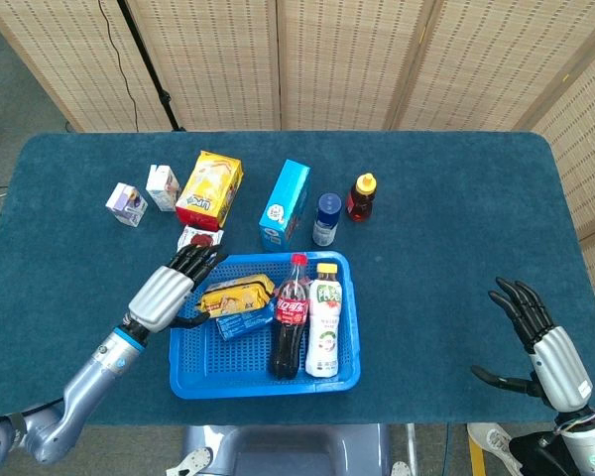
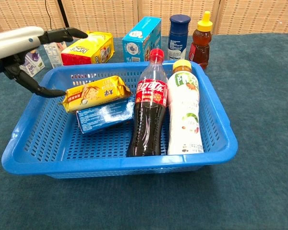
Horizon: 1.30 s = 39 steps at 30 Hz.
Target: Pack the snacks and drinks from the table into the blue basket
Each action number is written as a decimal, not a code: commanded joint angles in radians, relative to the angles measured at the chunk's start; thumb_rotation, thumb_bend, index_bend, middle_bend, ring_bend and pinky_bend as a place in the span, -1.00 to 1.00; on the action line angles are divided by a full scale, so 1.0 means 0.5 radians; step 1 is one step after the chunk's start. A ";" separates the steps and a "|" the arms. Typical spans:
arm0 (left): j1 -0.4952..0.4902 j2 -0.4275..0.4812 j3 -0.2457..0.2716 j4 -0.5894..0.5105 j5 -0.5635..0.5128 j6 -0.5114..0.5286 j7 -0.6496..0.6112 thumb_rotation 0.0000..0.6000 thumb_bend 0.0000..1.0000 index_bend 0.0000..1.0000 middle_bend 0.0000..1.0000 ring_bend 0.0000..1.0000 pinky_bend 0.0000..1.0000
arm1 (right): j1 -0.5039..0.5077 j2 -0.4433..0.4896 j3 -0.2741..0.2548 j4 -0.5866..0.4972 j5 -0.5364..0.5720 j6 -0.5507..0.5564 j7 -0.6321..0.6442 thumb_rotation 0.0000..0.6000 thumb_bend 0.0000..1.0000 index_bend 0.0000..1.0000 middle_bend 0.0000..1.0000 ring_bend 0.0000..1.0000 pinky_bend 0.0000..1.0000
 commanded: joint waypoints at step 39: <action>-0.546 -0.270 -0.160 1.888 -0.463 -1.093 -0.870 0.91 -0.59 -1.00 -1.00 -1.00 -1.00 | 0.065 -0.078 0.036 0.012 0.110 -0.203 -0.167 1.00 -1.00 -1.00 -1.00 -1.00 -1.00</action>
